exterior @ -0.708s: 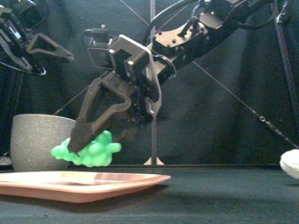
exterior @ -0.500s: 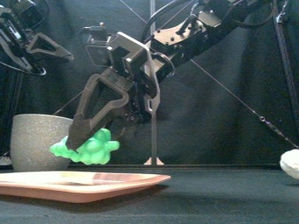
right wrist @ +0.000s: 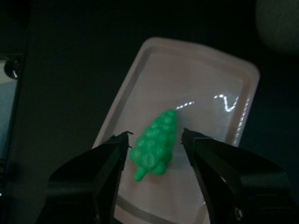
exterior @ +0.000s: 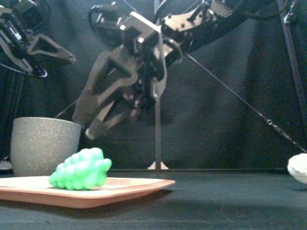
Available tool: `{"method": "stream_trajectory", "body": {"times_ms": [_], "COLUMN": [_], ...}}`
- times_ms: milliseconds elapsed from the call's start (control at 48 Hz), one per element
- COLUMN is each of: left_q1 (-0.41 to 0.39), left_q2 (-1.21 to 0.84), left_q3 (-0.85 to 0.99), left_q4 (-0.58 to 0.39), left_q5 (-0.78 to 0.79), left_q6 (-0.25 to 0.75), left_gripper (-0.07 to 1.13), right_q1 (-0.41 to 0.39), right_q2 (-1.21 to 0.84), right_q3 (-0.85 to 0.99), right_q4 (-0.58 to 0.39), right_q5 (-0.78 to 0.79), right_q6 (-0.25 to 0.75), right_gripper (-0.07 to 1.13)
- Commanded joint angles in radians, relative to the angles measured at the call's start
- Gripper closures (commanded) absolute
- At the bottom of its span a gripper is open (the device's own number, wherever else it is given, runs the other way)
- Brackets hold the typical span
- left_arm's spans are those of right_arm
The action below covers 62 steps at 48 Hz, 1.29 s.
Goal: Pick the green grapes then place it on the pink plate
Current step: Drop green grapes on the pink plate and return to neutral
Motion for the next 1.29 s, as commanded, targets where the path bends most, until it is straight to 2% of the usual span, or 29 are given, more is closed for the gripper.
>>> {"method": "stream_trajectory", "body": {"times_ms": [21,167,354,854,1125,1292], "left_q1": [-0.002,-0.002,-0.002,-0.002,-0.002,0.002], "left_q2": [0.005,0.005,0.005,0.005,0.005,0.005], "left_q3": [-0.014,-0.012,-0.012,-0.012,-0.009,-0.003], "left_q4": [0.002,0.003,0.009,0.101,0.181,0.189], "left_q5": [-0.011,-0.018,-0.018,-0.084,-0.097,-0.097], "left_q6": [0.003,0.005,0.008,0.008,0.008,0.008], "left_gripper": [0.93,0.93,0.93,0.93,0.93,0.93], "right_q1": [-0.006,-0.005,-0.014,-0.058,-0.092,-0.103], "right_q2": [-0.121,-0.233,-0.367,-0.675,-0.742,-0.759], "right_q3": [0.025,0.112,0.255,0.673,0.752,0.765], "right_q4": [-0.071,-0.169,-0.183,-0.314,-0.313,-0.301], "right_q5": [-0.051,-0.130,-0.253,-0.670,-0.738,-0.738], "right_q6": [-0.002,0.005,-0.008,-0.011,-0.005,0.002], "right_gripper": [0.18,0.18,0.18,0.18,0.18,0.18]}}
